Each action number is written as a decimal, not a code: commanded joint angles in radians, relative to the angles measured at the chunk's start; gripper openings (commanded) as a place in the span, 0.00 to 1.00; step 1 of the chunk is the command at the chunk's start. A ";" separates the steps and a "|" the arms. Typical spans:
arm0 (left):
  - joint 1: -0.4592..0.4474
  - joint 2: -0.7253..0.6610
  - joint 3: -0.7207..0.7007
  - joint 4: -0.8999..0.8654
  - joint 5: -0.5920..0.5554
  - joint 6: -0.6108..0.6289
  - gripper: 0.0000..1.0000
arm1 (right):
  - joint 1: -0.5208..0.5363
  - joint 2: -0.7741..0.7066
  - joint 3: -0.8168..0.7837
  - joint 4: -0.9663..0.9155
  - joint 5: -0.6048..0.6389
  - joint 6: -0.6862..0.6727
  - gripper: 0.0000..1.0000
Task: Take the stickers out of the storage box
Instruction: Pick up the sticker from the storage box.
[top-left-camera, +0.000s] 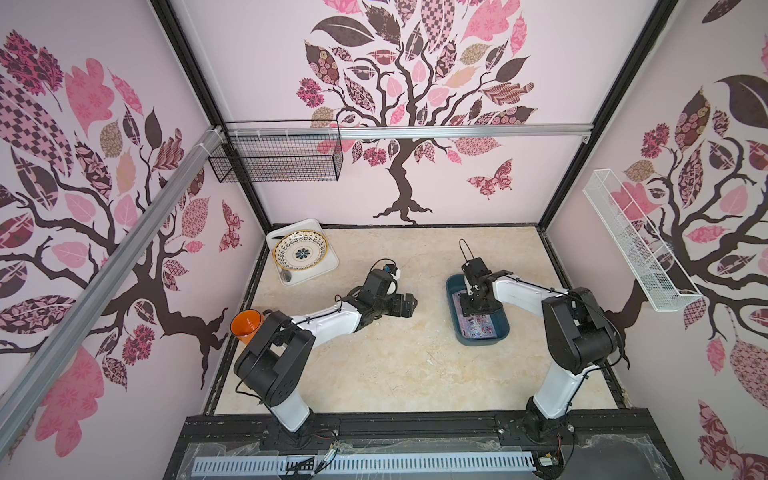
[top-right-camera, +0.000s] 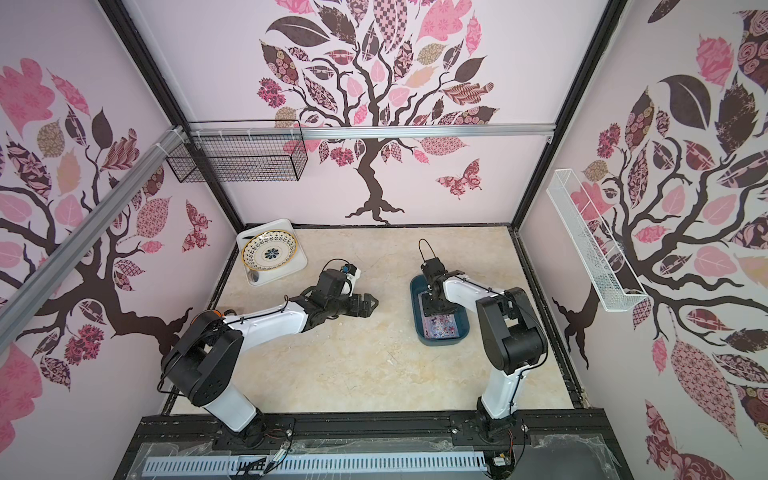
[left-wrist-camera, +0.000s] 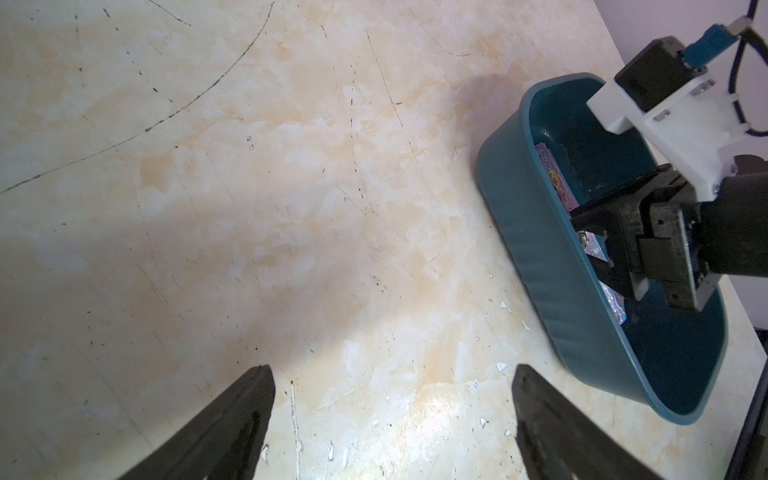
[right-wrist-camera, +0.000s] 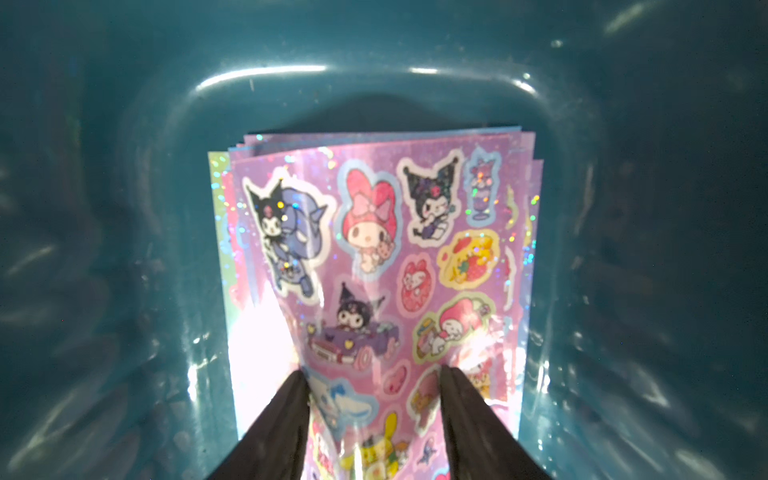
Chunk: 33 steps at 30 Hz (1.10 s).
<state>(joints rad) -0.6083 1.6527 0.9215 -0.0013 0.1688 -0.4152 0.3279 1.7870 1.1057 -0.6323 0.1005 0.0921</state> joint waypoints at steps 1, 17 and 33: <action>0.005 -0.037 0.001 -0.008 0.016 -0.003 0.95 | -0.010 -0.040 0.049 -0.062 -0.018 -0.003 0.49; 0.005 -0.030 0.030 0.009 0.112 -0.030 0.92 | -0.055 -0.147 0.088 -0.121 -0.113 0.004 0.37; -0.021 -0.003 0.089 0.117 0.348 -0.078 0.76 | -0.133 -0.258 0.120 -0.142 -0.259 0.029 0.34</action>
<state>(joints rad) -0.6170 1.6333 0.9817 0.0662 0.4541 -0.4789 0.1932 1.5490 1.1923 -0.7612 -0.1272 0.1154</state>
